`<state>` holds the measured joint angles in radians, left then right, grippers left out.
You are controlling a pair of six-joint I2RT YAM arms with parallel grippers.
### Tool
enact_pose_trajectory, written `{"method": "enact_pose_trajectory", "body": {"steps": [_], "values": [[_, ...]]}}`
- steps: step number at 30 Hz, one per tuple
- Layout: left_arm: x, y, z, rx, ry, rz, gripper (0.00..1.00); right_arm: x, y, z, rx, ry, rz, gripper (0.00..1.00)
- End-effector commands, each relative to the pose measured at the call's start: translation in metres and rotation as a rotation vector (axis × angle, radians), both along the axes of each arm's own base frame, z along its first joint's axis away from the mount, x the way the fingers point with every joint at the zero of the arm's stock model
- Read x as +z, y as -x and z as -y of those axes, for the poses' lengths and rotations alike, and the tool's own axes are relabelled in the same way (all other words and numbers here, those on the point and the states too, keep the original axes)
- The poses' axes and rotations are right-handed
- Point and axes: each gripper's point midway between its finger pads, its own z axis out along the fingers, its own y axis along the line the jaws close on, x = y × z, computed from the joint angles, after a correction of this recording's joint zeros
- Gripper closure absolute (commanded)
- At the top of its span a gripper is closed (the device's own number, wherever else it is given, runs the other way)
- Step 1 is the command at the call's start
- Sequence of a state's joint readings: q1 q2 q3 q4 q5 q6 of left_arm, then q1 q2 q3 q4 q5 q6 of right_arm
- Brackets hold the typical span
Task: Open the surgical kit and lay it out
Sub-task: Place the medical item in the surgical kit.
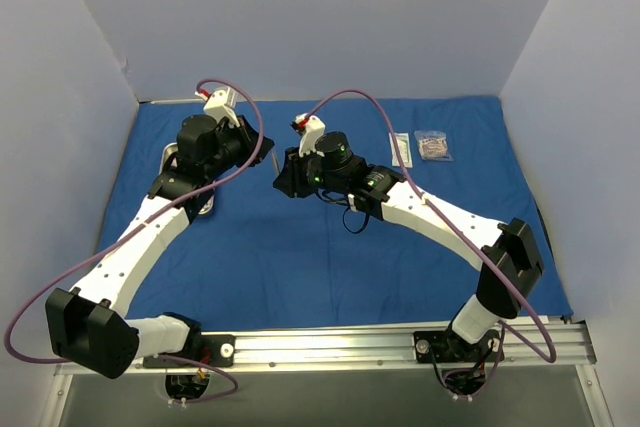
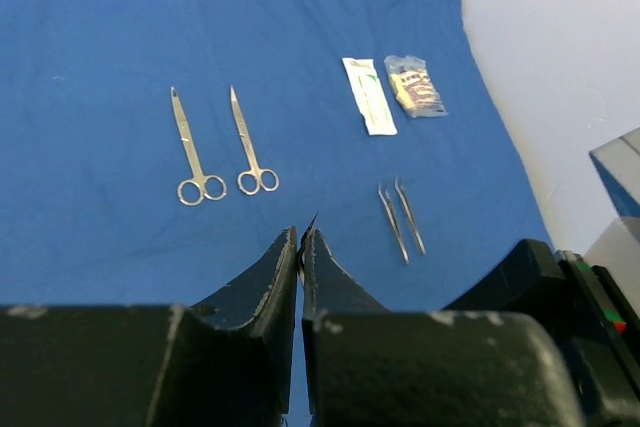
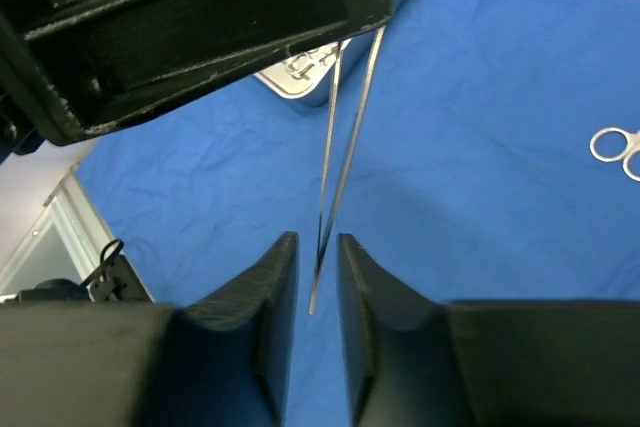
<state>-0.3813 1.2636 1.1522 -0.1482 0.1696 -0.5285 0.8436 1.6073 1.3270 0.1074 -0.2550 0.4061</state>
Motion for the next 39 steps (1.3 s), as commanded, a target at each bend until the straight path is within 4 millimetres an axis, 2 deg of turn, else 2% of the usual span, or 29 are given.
{"method": "enact_pose_trajectory", "body": {"steps": [1,3,7,9,13,14,18,19,20,22,24,25,28,29,31,32,35,39], "values": [[0.02,0.003,-0.004,0.016,-0.025,0.067,0.88,0.02,-0.009,0.0,-0.044,-0.008,0.056,0.83],[0.018,0.004,-0.004,0.016,-0.039,0.065,0.89,0.02,-0.009,0.0,-0.049,-0.003,0.057,0.86],[0.017,0.004,-0.002,0.014,-0.048,0.068,0.88,0.017,-0.006,0.0,-0.054,0.015,0.055,1.0],[0.016,0.004,-0.003,0.017,-0.053,0.065,0.86,0.012,-0.006,0.002,-0.059,0.027,0.051,1.0],[0.015,0.004,-0.006,0.033,-0.067,0.059,0.63,0.001,-0.004,0.008,-0.072,0.054,0.031,1.0],[0.016,0.003,-0.009,0.044,-0.078,0.065,0.52,-0.002,-0.003,0.01,-0.077,0.061,0.026,1.0],[0.021,0.001,-0.019,0.086,-0.115,0.074,0.32,-0.026,-0.006,0.025,-0.132,0.141,-0.002,1.0],[0.026,0.0,-0.021,0.093,-0.118,0.082,0.29,-0.039,-0.005,0.035,-0.148,0.184,-0.025,1.0],[0.026,0.0,-0.023,0.098,-0.131,0.078,0.24,-0.046,-0.007,0.04,-0.166,0.207,-0.032,1.0],[0.029,-0.002,-0.028,0.126,-0.145,0.08,0.2,-0.06,-0.012,0.058,-0.204,0.259,-0.052,1.0],[0.024,-0.003,-0.035,0.139,-0.173,0.067,0.16,-0.081,-0.012,0.077,-0.234,0.312,-0.089,1.0],[0.022,-0.004,-0.04,0.157,-0.187,0.062,0.14,-0.085,-0.02,0.092,-0.278,0.324,-0.105,1.0],[0.01,-0.006,-0.062,0.226,-0.246,0.02,0.07,-0.113,-0.026,0.131,-0.372,0.411,-0.156,1.0],[0.0,-0.005,-0.072,0.253,-0.277,-0.019,0.04,-0.125,-0.029,0.148,-0.407,0.443,-0.181,1.0],[-0.013,-0.007,-0.086,0.286,-0.315,-0.067,0.01,-0.14,-0.031,0.17,-0.453,0.509,-0.209,1.0],[-0.021,-0.006,-0.098,0.308,-0.333,-0.108,0.03,-0.144,-0.034,0.181,-0.478,0.534,-0.217,1.0],[-0.035,-0.003,-0.117,0.354,-0.362,-0.157,0.05,-0.161,-0.035,0.208,-0.537,0.624,-0.253,1.0],[-0.047,0.003,-0.14,0.411,-0.406,-0.189,0.05,-0.182,-0.033,0.219,-0.546,0.683,-0.303,1.0]]}}
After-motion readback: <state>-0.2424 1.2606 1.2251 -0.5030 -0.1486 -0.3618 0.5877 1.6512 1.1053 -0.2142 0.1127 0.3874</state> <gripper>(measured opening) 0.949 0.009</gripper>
